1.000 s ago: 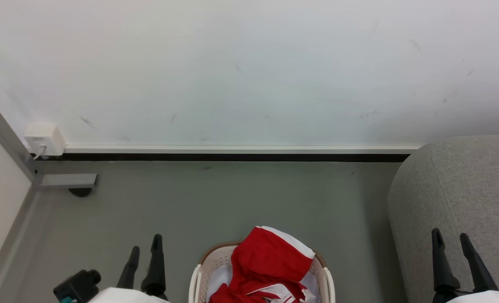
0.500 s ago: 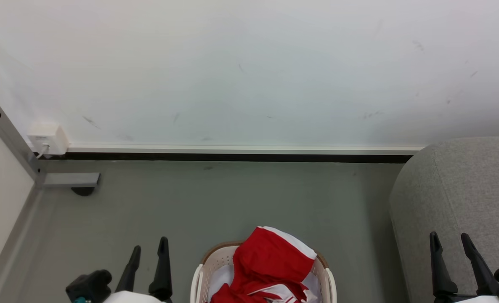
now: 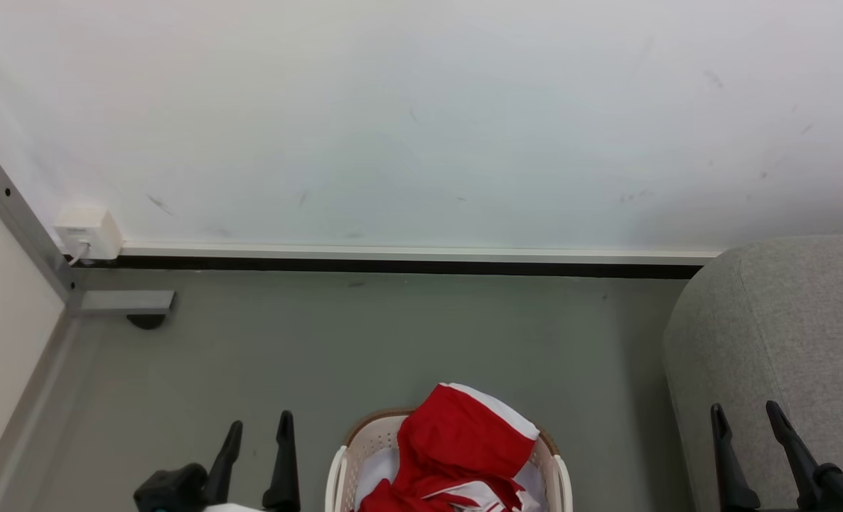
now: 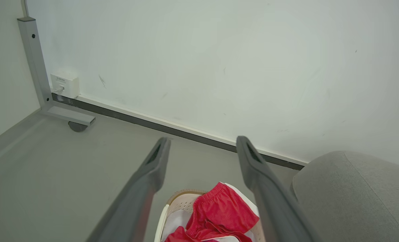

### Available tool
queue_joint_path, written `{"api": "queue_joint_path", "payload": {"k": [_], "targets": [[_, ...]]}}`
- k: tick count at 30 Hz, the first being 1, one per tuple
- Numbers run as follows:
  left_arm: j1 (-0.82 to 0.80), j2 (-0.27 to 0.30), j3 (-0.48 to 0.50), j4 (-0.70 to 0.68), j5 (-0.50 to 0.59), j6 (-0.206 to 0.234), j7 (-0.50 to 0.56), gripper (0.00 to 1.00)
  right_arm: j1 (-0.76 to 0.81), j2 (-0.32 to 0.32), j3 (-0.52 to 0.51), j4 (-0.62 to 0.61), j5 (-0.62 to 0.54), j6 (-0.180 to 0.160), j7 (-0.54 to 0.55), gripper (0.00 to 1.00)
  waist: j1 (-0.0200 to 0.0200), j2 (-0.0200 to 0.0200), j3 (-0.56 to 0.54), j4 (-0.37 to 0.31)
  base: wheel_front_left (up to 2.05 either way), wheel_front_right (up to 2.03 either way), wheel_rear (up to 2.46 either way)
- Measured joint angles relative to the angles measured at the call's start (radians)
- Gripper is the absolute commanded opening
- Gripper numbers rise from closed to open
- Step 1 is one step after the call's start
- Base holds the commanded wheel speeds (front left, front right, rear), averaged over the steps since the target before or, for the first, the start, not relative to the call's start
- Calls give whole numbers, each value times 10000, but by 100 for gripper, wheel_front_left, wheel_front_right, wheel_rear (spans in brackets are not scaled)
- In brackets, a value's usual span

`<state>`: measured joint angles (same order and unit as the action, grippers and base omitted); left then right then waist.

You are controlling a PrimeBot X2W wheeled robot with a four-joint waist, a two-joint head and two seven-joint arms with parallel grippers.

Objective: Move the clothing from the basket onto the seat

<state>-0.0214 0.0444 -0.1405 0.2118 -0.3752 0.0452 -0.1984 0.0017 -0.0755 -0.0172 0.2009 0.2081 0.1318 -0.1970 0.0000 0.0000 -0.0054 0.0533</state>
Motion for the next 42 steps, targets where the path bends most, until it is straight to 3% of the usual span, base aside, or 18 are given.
{"api": "queue_joint_path", "payload": {"k": [29,42], "targets": [[84,15,-309,-33,2249,115,-583,100,156,127,-98,104,-1749,0,-594,100,0,1,12,131,0,0,0],[89,19,-430,-46,2410,84,-650,100,174,132,0,217,-1960,0,-656,100,0,0,76,77,0,0,0]]}}
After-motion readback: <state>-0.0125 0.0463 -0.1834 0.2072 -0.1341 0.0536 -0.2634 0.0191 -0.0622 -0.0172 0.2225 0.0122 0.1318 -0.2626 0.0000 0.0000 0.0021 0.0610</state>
